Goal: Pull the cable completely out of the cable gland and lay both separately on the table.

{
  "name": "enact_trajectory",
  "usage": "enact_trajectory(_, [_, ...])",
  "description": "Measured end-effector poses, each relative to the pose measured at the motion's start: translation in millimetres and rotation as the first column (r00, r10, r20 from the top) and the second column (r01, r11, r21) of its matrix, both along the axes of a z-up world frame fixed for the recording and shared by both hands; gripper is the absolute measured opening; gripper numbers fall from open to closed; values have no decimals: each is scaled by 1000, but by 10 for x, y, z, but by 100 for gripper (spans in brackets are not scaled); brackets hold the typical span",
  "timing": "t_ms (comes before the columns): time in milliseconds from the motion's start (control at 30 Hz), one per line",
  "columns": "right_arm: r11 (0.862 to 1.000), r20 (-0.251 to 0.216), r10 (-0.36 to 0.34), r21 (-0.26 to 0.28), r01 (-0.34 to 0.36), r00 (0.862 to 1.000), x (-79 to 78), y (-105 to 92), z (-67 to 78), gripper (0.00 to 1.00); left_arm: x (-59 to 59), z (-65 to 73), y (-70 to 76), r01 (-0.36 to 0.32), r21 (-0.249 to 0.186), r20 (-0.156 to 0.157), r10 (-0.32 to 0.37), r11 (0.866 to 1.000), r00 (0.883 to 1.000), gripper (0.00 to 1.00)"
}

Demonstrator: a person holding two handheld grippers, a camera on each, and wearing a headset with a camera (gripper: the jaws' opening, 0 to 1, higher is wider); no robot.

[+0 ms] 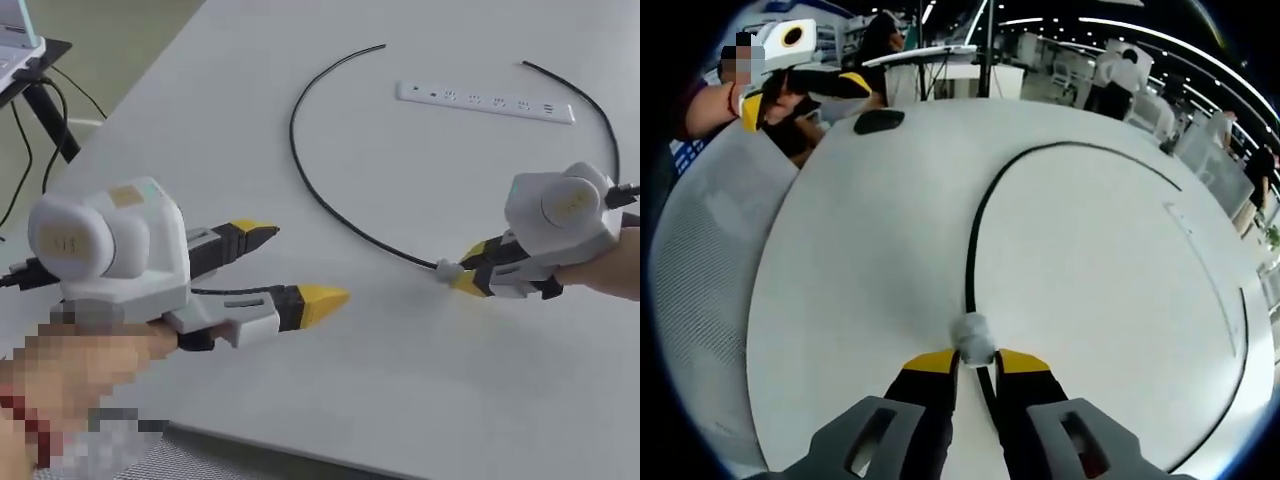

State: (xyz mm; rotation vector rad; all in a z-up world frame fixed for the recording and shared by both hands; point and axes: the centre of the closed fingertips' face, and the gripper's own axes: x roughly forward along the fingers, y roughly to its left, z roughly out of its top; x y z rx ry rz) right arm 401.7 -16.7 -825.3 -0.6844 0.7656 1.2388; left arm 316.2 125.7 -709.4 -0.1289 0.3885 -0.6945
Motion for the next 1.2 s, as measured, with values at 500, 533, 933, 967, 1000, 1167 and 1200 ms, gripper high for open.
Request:
enact_trajectory(500, [1000,34,16,-18,-15,999,13,24,15,8,13,7,-7,7,7,6,-7,1000,1000,64])
enact_trajectory(533, [1000,33,9,-11,-9,999,13,25,30,8,10,7,-12,10,6,5,-10,1000,1000,64])
enact_trajectory(933, [992,78,-91,100,83,993,-5,-22,397,8,27,41,-105,39,4,19,-40,999,999,59])
enact_trajectory(967, [987,66,-112,119,104,991,-17,-21,444,8,31,59,-119,42,0,24,-42,999,999,58])
enact_trajectory(1000, [987,71,-115,123,106,991,-20,-29,473,8,32,68,-130,46,1,28,-46,999,999,57])
enact_trajectory(1167, [978,76,-144,164,130,987,-95,-20,645,8,24,114,-176,64,1,36,-64,998,997,51])
enact_trajectory(1200, [975,78,-152,174,137,985,-123,-14,690,8,27,133,-176,64,6,45,-64,998,997,50])
